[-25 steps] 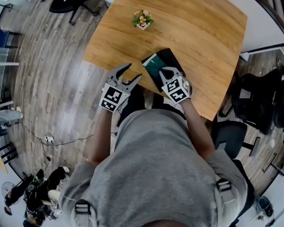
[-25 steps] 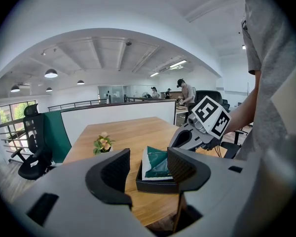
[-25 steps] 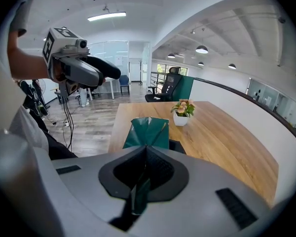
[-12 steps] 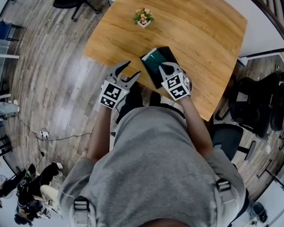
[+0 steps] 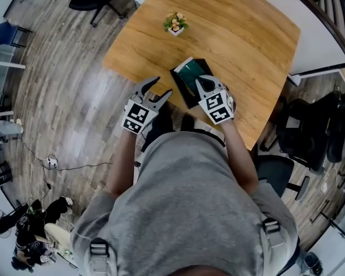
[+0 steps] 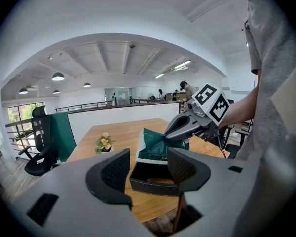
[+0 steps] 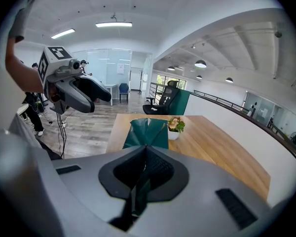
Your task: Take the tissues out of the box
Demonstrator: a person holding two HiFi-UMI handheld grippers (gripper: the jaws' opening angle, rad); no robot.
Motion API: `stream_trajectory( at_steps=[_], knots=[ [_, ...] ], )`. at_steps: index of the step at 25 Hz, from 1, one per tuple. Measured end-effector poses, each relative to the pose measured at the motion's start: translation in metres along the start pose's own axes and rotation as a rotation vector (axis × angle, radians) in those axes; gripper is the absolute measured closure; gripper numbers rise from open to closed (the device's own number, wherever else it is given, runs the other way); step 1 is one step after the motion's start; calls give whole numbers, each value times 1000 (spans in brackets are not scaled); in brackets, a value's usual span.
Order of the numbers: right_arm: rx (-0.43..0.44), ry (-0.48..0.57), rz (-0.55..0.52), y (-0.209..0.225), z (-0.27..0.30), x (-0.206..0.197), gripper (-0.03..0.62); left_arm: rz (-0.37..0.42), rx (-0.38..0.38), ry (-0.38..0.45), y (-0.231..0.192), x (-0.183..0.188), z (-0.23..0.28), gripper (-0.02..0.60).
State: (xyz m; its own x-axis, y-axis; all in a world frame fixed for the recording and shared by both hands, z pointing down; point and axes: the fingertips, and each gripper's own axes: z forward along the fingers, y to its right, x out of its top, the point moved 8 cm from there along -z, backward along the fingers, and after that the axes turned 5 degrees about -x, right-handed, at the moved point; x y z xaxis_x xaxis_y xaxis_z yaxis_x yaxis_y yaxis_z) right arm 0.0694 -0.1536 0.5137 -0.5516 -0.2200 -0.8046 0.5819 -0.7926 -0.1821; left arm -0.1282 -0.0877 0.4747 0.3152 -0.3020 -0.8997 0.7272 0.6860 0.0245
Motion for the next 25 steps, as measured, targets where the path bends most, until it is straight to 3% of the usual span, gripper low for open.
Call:
stream_trajectory(
  at_steps=[25],
  knots=[
    [-45,60,-5,-1,-13,-1,585,-17,9,-24,12,-11,-12,330]
  ],
)
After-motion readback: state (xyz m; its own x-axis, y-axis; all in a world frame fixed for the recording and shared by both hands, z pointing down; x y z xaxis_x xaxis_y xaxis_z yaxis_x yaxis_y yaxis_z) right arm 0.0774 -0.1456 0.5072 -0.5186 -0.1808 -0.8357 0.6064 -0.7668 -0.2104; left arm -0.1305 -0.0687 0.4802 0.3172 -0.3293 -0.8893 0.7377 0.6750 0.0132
